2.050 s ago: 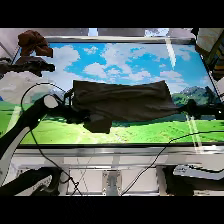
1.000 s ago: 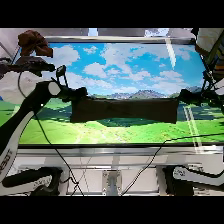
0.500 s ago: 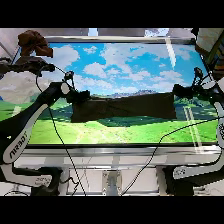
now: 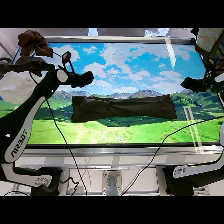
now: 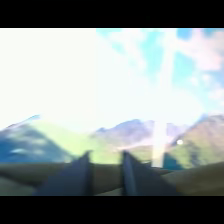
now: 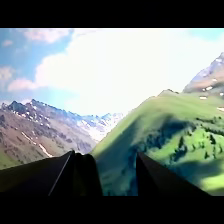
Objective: Fold the shirts.
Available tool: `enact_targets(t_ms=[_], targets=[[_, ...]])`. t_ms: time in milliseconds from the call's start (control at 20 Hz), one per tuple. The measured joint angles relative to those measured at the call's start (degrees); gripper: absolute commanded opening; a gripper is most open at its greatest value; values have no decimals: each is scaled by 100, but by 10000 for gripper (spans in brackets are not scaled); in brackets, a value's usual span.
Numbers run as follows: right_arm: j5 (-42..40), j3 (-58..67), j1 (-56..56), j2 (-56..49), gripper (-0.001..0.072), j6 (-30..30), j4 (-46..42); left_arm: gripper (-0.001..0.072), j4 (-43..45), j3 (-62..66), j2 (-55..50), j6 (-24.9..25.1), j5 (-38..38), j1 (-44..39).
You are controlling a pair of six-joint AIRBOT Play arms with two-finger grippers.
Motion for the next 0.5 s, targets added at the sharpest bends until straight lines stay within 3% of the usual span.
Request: enact_targets(t_ms=[250,500], targets=[[1121,164,-439,-570,475,52,28,4,-455,380,-162,372,160,-643],[1993,197,-564,-1314,477,-280,879,4,-568,667,-946,315,118,-1314]])
